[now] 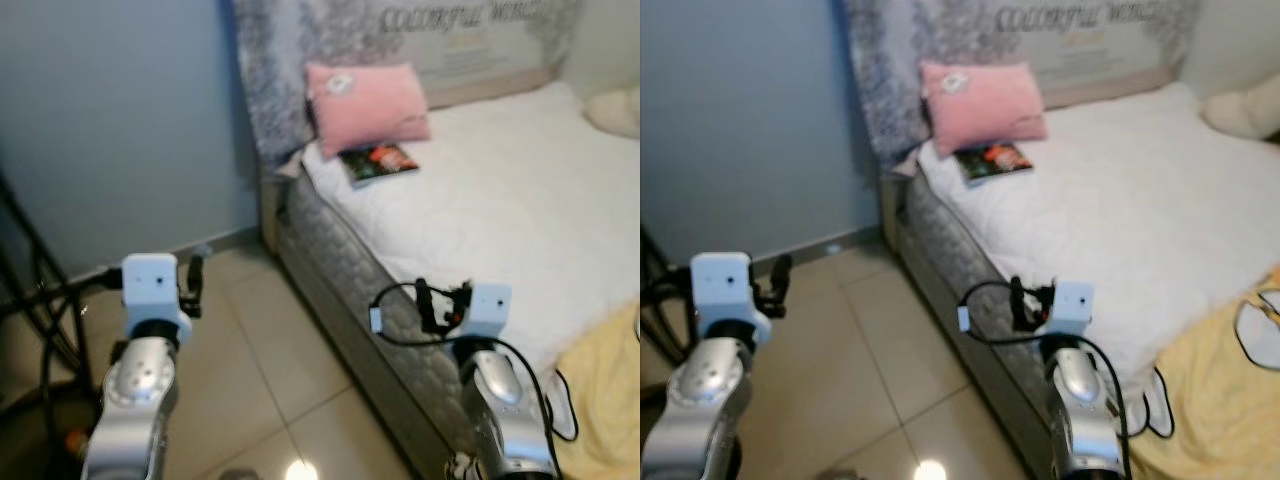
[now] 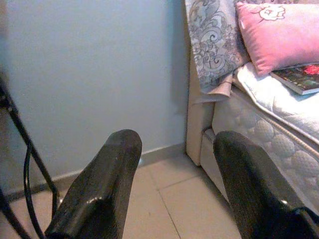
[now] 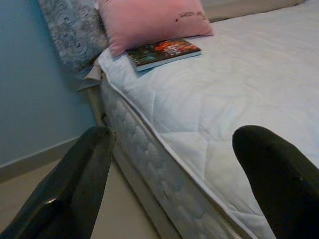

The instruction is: Clean up the room

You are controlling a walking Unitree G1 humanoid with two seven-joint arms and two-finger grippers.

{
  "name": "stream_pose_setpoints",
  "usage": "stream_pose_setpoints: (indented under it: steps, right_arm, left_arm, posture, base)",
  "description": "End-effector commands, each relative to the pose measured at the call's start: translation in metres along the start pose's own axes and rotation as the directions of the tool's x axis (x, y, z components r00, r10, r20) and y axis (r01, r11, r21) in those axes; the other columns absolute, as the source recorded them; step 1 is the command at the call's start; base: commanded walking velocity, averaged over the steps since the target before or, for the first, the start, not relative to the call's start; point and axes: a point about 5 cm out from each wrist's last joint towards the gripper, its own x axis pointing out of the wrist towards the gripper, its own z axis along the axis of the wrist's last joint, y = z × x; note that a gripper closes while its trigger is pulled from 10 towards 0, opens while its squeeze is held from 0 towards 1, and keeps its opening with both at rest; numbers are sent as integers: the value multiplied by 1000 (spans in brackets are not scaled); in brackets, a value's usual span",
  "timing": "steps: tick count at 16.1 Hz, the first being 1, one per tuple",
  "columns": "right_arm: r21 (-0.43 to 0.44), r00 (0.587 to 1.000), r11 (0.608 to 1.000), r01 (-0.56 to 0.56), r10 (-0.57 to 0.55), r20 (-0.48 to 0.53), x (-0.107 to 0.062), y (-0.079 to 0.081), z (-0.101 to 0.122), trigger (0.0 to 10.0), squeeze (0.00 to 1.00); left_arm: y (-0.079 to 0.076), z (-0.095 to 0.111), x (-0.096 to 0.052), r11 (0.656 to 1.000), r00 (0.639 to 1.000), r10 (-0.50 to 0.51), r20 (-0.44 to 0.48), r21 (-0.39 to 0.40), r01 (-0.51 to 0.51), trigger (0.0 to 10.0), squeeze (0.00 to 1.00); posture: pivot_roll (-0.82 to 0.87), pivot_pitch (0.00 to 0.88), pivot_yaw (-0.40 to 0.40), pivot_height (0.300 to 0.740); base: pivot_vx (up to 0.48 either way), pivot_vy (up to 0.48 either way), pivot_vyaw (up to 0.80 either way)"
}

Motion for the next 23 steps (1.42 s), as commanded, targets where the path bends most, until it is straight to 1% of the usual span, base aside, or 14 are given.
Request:
stream_pose_setpoints:
  steps: [1,2,4,7,8,9,11,15,16,18,19,20,22,23]
  right_arm:
    - [18,998,999,44,-45,40,-2,-8,8,10000,59]
    - [28,997,997,69,-70,41,-4,-11,6,10000,55]
    - [34,996,996,79,-81,39,-5,-12,5,10000,51]
    - [60,995,995,82,-84,44,-4,-6,4,10000,51]
    - [64,996,995,80,-83,42,-3,-5,4,10000,106]
    - [67,997,995,72,-75,35,0,-2,3,10000,133]
    - [63,998,997,46,-48,33,4,2,5,10000,149]
    - [59,999,998,22,-24,29,12,4,8,10000,161]
    - [55,999,998,12,-14,30,13,4,9,10000,188]
    - [52,999,999,7,-9,31,14,5,9,10000,200]
    - [50,1000,999,7,-8,30,14,5,9,10000,243]
    - [48,1000,999,5,-7,27,14,5,9,10000,255]
    - [48,1000,999,-2,1,23,14,6,8,10000,271]
    - [41,1000,999,7,-8,19,14,6,7,10000,212]
  left_arm:
    - [0,4,4,1000,1000,-27,9,-1,27,10000,0]
    - [0,5,6,998,998,-55,11,2,55,10000,0]
    - [0,6,8,998,998,-62,11,5,62,10000,0]
    - [-2,7,9,998,998,-66,2,-5,66,10000,0]
    - [-3,8,9,998,998,-65,5,-12,65,10000,0]
    - [-4,10,10,998,998,-62,9,-21,62,10000,0]
    - [-4,10,11,998,998,-55,10,-27,56,10000,0]
    - [-5,10,11,998,999,-46,9,-34,46,10000,0]
    - [-7,11,11,998,999,-42,16,-38,42,10000,0]
    - [-8,12,12,998,999,-42,26,-39,43,10000,0]
    - [-9,13,13,998,999,-44,28,-39,45,10000,0]
    - [-11,12,13,998,999,-45,28,-39,46,10000,0]
    - [-13,11,13,998,999,-46,26,-42,47,10000,0]
    - [-13,12,14,998,999,-43,24,-37,44,10000,0]
  posture:
    - [124,0,-45,740]
    - [118,0,-33,740]
    - [112,0,-16,740]
    - [109,0,7,740]
    - [111,0,15,740]
    - [114,0,14,740]
    - [123,0,4,740]
    - [134,0,-9,740]
    - [136,0,-23,740]
    - [136,0,-25,740]
    - [134,0,-28,740]
    - [131,0,-31,740]
    - [128,0,-33,740]
    - [128,0,-32,740]
  base:
    - [450,0,0]
    - [454,0,0]
    - [454,0,0]
    - [450,0,0]
    - [450,0,775]
    - [454,0,725]
    - [450,0,703]
    - [451,0,683]
    - [450,0,650]
    - [450,0,650]
    - [454,0,625]
    - [450,0,631]
    - [450,0,625]
    - [450,0,631]
